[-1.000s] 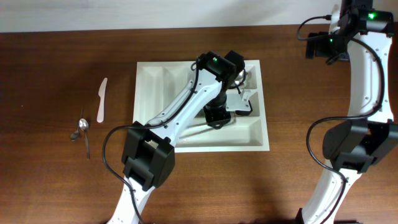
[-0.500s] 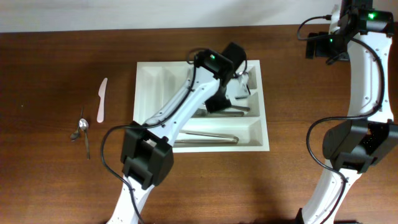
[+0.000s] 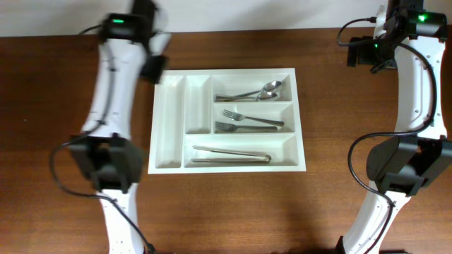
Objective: Pack container
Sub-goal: 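Move the left gripper back to the white plastic knife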
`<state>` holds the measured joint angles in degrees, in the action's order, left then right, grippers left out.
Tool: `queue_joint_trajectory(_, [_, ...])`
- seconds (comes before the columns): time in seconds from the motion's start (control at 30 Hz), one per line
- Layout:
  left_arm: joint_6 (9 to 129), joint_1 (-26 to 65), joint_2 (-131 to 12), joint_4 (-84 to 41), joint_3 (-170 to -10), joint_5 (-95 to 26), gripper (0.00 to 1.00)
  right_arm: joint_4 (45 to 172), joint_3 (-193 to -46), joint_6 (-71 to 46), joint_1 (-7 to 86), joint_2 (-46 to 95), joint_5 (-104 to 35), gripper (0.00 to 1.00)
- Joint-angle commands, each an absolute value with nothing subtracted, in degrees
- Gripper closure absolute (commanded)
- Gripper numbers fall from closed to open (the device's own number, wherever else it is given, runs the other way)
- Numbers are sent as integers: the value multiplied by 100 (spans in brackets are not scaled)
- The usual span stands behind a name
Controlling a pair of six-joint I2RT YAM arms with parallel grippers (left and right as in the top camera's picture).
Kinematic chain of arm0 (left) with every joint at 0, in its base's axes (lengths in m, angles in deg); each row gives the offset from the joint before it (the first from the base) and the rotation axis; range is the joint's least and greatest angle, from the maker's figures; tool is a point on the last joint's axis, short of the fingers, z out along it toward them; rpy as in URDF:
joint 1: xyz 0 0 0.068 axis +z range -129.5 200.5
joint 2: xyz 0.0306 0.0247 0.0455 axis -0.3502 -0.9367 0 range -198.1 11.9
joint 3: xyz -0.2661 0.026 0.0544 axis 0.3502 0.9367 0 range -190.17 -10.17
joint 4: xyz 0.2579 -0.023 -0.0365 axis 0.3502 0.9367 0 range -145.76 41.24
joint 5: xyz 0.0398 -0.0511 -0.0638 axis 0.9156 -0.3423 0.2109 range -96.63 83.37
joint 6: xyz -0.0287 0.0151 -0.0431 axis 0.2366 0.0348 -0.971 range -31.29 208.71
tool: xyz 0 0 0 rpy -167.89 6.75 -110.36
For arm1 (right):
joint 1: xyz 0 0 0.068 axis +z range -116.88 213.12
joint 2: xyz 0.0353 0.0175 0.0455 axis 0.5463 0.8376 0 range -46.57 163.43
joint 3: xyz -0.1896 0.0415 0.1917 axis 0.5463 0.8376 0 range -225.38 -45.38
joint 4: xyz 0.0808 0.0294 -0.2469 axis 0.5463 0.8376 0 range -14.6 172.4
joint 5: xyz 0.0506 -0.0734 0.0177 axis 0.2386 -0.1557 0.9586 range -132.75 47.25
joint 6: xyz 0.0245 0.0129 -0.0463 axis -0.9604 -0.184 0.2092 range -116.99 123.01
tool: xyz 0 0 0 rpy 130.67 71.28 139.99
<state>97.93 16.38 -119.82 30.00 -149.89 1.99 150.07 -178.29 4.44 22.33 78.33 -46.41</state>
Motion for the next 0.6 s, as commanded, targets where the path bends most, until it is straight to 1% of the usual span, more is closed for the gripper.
queue_joint_trajectory(0.0, [9028,2292,-11971,3254,-14895,92,42,14994,-17813,376,2255,7853,-4709,1])
queue_joint_trajectory(0.13, [8918,2862,-11973,3304,-14777,-314,42,14994,-17813,379,2255,7853,-4709,1])
queue_joint_trajectory(0.23, [8781,3037,-11973,3205,-14499,-321,42,14994,-17813,376,2255,7853,-4709,1])
queue_joint_trajectory(0.43, [8555,2989,-11971,2663,-13398,-323,42,14994,-17813,379,2255,7853,-4709,1])
queue_joint_trajectory(0.57, [8634,2855,-11969,2266,-12593,-386,42,14994,-17813,376,2255,7853,-4709,1])
